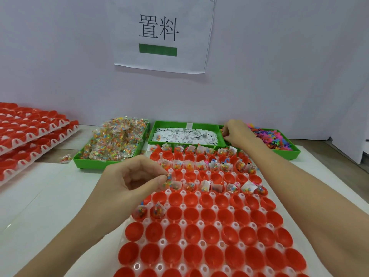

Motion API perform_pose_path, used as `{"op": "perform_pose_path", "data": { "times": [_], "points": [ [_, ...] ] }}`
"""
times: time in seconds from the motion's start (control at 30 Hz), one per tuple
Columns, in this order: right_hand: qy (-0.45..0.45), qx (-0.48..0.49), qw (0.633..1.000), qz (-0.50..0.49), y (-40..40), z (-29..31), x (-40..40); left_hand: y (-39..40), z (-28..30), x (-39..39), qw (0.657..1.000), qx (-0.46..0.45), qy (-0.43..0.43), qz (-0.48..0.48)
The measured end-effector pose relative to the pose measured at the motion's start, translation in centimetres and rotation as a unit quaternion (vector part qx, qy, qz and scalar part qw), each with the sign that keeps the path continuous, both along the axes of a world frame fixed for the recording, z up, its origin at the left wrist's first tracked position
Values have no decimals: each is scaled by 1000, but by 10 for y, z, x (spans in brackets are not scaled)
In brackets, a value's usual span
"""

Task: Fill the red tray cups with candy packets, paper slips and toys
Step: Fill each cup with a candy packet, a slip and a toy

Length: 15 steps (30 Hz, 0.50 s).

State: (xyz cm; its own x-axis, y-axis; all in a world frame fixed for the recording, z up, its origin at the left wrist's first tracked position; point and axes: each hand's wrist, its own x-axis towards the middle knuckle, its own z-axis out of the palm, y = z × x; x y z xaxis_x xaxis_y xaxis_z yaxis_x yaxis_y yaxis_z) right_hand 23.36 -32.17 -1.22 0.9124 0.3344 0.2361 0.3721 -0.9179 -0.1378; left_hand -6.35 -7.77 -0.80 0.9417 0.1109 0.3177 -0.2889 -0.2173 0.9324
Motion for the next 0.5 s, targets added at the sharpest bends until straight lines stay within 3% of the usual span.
{"op": "perform_pose_path", "data": {
  "times": [0.23,0.5],
  "points": [
    [35,49,998,-36,-3,-1,-3,3,1,1,1000,-7,3,3],
    [45,291,954,-51,-33,12,-30,8,0,3,1000,-3,7,21]
  ]
}}
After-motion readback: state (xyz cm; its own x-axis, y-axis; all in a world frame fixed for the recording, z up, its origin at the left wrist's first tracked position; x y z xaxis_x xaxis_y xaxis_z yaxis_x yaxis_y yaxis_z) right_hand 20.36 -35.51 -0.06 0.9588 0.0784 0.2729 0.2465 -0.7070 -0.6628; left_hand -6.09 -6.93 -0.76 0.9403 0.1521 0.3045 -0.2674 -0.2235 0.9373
